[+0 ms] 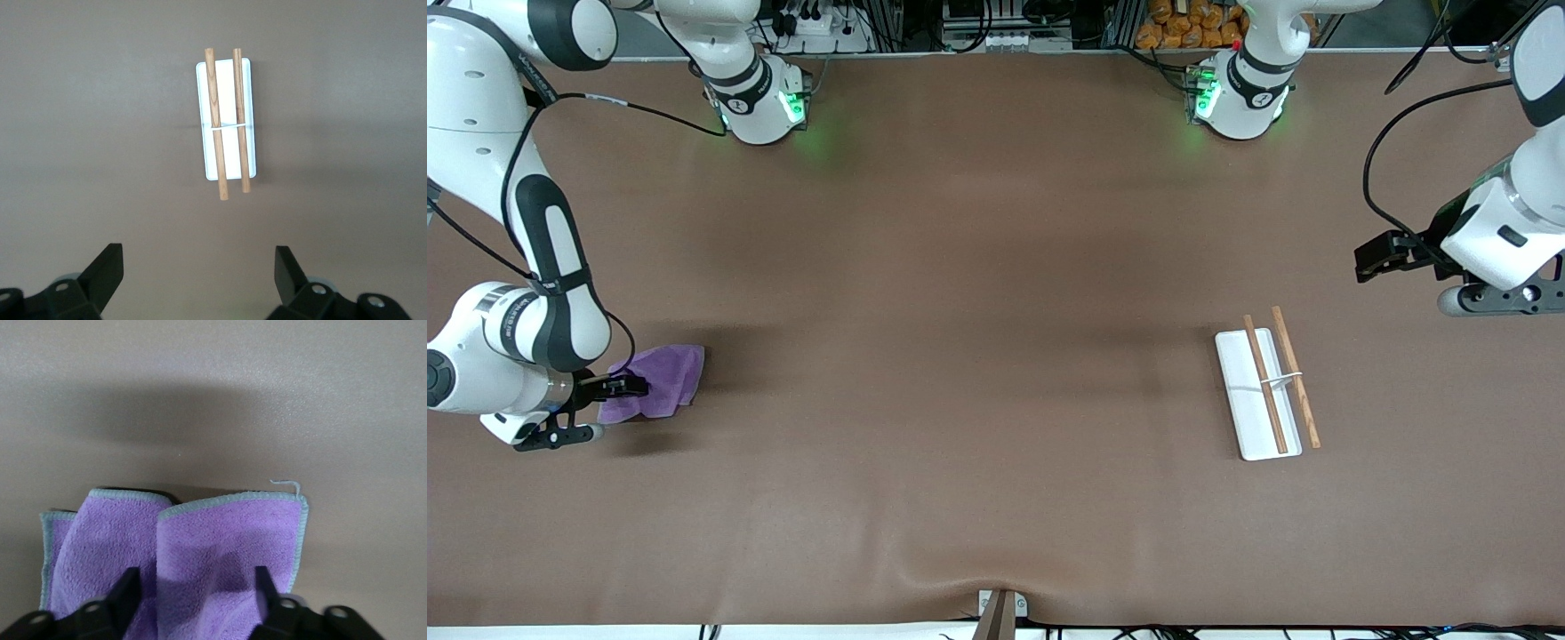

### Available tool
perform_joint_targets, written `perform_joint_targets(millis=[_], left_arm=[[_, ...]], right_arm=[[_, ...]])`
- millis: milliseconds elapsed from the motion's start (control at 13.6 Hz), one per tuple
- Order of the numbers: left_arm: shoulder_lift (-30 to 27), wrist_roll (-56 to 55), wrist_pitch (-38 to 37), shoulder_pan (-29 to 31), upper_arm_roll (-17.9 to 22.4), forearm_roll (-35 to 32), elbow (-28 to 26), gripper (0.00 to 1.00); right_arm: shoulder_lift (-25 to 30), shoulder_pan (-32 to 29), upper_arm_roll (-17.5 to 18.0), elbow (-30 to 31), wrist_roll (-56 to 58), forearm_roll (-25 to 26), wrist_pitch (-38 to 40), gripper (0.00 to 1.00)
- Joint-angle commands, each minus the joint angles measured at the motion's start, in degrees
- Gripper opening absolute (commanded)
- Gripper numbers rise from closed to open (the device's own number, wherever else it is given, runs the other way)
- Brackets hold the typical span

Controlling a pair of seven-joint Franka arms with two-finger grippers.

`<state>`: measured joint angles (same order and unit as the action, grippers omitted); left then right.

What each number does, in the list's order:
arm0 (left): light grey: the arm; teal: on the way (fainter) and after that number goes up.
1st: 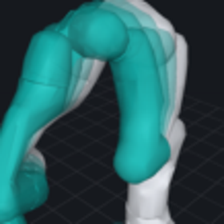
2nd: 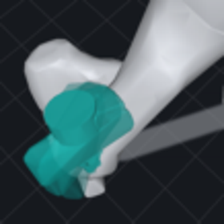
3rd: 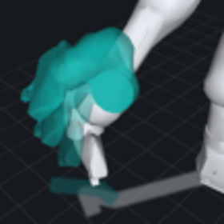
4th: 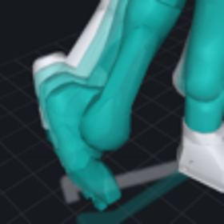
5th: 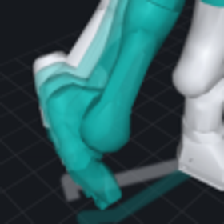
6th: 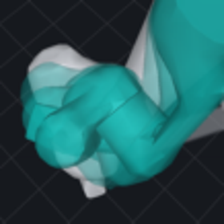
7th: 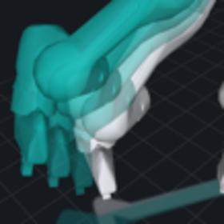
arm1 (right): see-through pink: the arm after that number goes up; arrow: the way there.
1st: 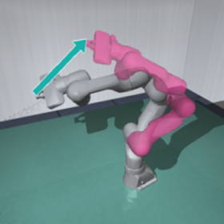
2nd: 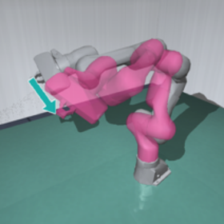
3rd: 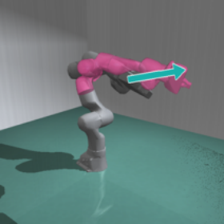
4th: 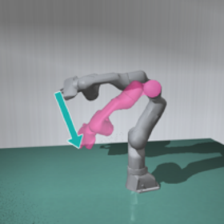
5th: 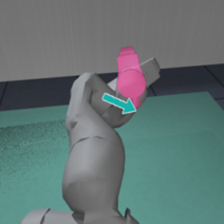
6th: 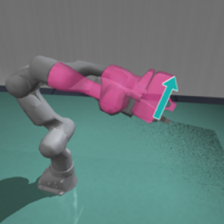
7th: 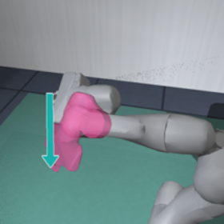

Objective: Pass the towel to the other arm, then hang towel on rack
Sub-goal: 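Close the right gripper on the purple towel's edge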

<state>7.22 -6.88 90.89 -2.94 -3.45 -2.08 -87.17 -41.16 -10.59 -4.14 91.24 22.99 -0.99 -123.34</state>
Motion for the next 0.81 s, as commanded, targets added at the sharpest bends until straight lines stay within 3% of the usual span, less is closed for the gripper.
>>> perform_joint_targets(millis=[0, 517, 738], left_arm=[[0.6, 0.5, 1.3, 0.0, -0.2, 0.9, 0.0, 1.00], [1.4, 0.5, 1.8, -0.1, -0.9, 0.9, -0.2, 1.00], [1.4, 0.5, 2.1, -0.1, -0.9, 0.9, -0.2, 1.00]], right_arm=[[-0.2, -0.6, 0.5, 0.0, -0.1, -0.8, -0.2, 0.00], [0.1, 0.0, 0.5, -0.1, 0.0, -0.8, -0.1, 0.00], [4.1, 0.4, 0.8, -0.3, 0.7, -0.8, 0.8, 0.00]])
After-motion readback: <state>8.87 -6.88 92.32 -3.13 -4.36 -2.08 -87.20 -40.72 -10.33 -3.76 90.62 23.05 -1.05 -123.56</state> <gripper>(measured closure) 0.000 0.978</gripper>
